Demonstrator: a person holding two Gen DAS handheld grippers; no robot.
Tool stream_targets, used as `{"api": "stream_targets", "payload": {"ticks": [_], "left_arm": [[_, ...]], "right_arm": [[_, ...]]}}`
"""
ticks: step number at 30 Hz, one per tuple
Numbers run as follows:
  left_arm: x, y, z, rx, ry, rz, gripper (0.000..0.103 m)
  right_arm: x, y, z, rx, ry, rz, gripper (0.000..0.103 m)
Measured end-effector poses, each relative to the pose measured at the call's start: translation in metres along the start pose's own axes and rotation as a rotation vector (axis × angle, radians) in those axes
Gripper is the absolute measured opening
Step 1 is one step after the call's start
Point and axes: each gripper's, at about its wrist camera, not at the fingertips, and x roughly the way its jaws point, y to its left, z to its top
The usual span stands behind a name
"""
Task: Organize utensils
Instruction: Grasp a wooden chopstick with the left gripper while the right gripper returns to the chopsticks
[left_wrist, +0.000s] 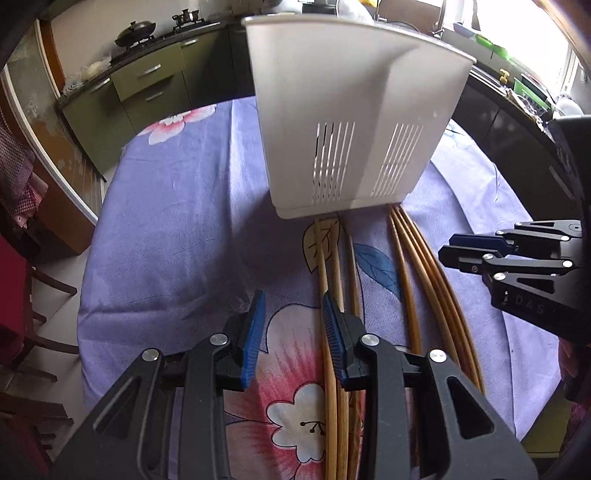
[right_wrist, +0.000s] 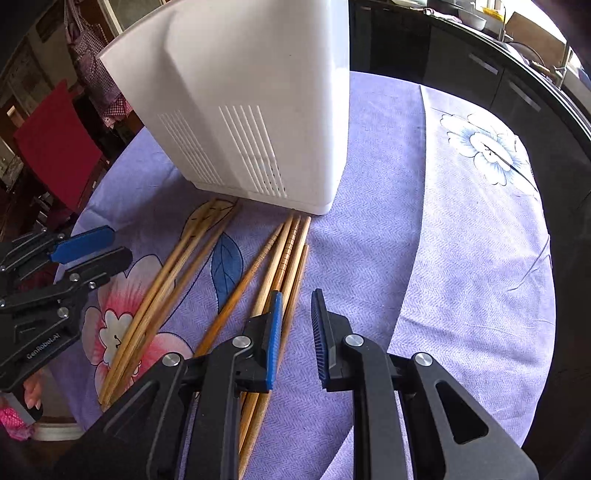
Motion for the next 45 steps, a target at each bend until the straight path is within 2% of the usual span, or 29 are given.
{"api": "stream_targets", "payload": {"ticks": [6,10,17,23,27,29,30,33,39,45], "left_arm": [[0.017,-0.005,0.004,0.004,0.05,-0.002,0.031],[0.026,-0.004,0.008,-0.012,0.073,-0.002,0.028],[0.026,-0.004,0.011,-0.018,0.073,-0.036,0.028],[0.03,-0.011,0.012,0.007,0.089,-0.011,0.028],[0.033,-0.012,0.01,0.012,0.109,0.006,0.023],[0.033,-0.011,0.009,0.021,0.118,0.005,0.008],[0.032,-0.011,0.008,0.031,0.124,0.009,0.007],[0.03,-0.008,0.004,0.046,0.133,0.019,0.006],[0.029,0.011,0.002,0.001,0.13,0.027,0.007],[0.028,0.016,0.001,0.006,0.125,0.032,0.007]], "right_arm": [[-0.001,-0.002,0.001,-0.006,0.013,-0.015,0.017],[0.004,0.001,0.015,-0.006,0.023,-0.017,0.017],[0.01,0.001,0.017,-0.005,0.027,-0.016,0.017],[0.007,-0.004,0.017,-0.001,0.025,-0.018,0.017],[0.003,-0.01,0.017,0.007,0.022,-0.021,0.017],[0.003,-0.011,0.017,0.008,0.023,-0.024,0.017],[0.003,-0.011,0.016,0.008,0.024,-0.024,0.017],[0.005,-0.007,0.017,0.001,0.033,-0.025,0.017],[0.012,0.003,0.019,-0.01,0.047,-0.012,0.017],[0.018,0.014,0.022,-0.024,0.077,-0.05,0.017]]}}
